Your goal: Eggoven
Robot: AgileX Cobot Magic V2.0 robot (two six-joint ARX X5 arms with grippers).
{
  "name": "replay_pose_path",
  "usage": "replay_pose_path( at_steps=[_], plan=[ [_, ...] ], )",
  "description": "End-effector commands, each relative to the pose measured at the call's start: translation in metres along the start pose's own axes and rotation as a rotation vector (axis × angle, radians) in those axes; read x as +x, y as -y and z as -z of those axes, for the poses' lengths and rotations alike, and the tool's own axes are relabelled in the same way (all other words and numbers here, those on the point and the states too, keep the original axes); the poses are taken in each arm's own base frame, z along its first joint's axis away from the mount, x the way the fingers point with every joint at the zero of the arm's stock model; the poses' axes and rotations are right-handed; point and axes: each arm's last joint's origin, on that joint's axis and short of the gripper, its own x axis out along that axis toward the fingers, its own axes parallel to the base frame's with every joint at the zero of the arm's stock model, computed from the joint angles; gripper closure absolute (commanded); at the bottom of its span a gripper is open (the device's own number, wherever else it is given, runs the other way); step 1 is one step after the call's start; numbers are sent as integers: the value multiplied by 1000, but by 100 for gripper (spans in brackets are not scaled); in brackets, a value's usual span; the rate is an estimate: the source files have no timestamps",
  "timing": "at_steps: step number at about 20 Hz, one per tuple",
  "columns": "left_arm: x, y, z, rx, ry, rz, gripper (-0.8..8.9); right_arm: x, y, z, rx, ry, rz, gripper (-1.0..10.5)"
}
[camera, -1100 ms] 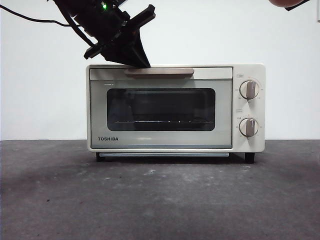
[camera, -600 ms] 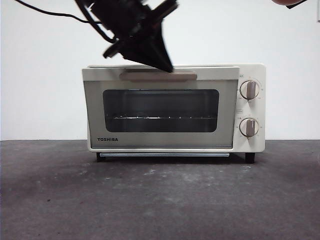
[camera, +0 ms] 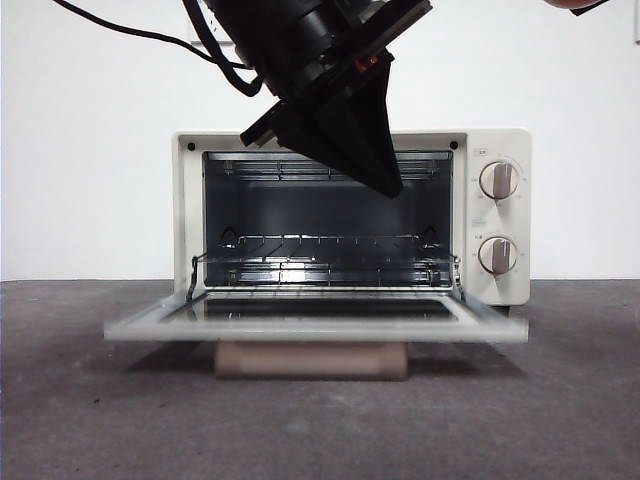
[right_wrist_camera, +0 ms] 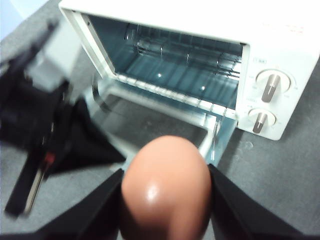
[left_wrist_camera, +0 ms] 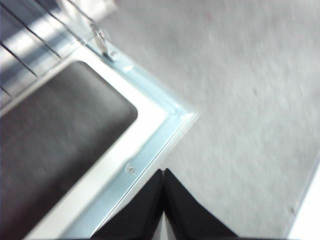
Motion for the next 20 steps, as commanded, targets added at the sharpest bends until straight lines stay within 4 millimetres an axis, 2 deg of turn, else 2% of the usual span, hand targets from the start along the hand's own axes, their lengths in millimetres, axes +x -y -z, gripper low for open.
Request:
replay_pose_path(
  at_steps=[1, 4, 6, 11, 13, 15, 18, 20],
  plan=[
    [-11, 6, -3, 17, 16, 6, 806, -2, -2, -5, -17, 24, -9, 944],
    [-37, 8, -8, 17, 82, 2, 806, 1, -2, -6, -15, 20, -8, 944],
    [-64, 5, -11, 9, 154, -14, 806, 9, -1, -8, -8, 9, -7, 944],
    [-140, -11, -4, -38, 318, -102, 806, 50, 2, -15, -1, -36, -21, 944],
    [-161, -21, 9, -75, 350, -150, 806, 71, 3, -18, 19, -42, -42, 944],
    [-176, -30, 31, -132, 367, -197, 807, 95, 6, -19, 30, -49, -53, 944],
    [-184, -38, 67, -191, 373, -210, 807, 130, 11, -18, 48, -64, -50, 944],
    [-185, -40, 81, -223, 378, -216, 807, 145, 13, -15, 57, -75, -47, 944]
  ],
)
